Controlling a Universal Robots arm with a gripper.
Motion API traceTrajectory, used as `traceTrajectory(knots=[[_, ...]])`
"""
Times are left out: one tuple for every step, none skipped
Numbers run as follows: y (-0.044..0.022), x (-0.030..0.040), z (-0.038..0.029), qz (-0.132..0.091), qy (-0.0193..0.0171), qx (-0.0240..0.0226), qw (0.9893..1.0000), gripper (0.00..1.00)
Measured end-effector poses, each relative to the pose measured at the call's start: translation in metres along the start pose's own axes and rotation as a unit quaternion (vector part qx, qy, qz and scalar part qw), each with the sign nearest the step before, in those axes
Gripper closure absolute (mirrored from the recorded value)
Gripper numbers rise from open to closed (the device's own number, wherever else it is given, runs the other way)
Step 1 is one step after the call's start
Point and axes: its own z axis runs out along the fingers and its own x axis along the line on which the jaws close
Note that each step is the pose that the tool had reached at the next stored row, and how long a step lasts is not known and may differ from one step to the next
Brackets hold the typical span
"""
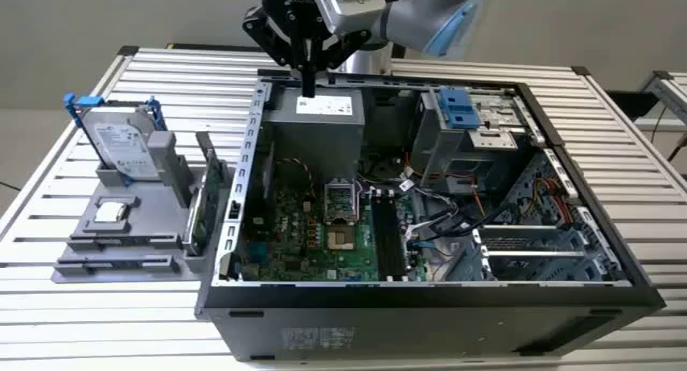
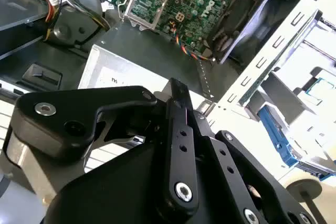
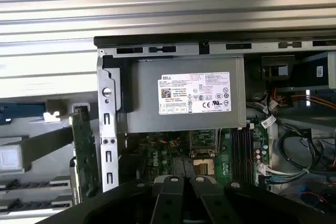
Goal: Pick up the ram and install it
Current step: 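Reach for the ram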
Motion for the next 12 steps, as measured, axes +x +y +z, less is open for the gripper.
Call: traceTrajectory(knots=[[0.0, 0.0, 0.0, 0.0, 0.0, 0.0, 1.0, 1.0], [0.0, 0.0, 0.0, 0.0, 0.0, 0.0, 1.0, 1.0], [0.0, 0.0, 0.0, 0.0, 0.0, 0.0, 1.0, 1.0], [0.0, 0.0, 0.0, 0.0, 0.0, 0.0, 1.0, 1.0], [0.0, 0.0, 0.0, 0.0, 0.0, 0.0, 1.0, 1.0], [0.0, 0.0, 0.0, 0.0, 0.0, 0.0, 1.0, 1.0], [0.0, 0.0, 0.0, 0.0, 0.0, 0.0, 1.0, 1.0], [0.0, 0.0, 0.0, 0.0, 0.0, 0.0, 1.0, 1.0], [0.0, 0.0001, 0.0, 0.0, 0.0, 0.0, 1.0, 1.0], [0.0, 0.0002, 0.0, 0.0, 0.0, 0.0, 1.0, 1.0], [0.0, 0.0006, -0.0001, 0.0, 0.0, 0.0001, 1.0, 1.0], [-0.0001, 0.0012, -0.0001, 0.0, 0.0, 0.0, 1.0, 1.0]])
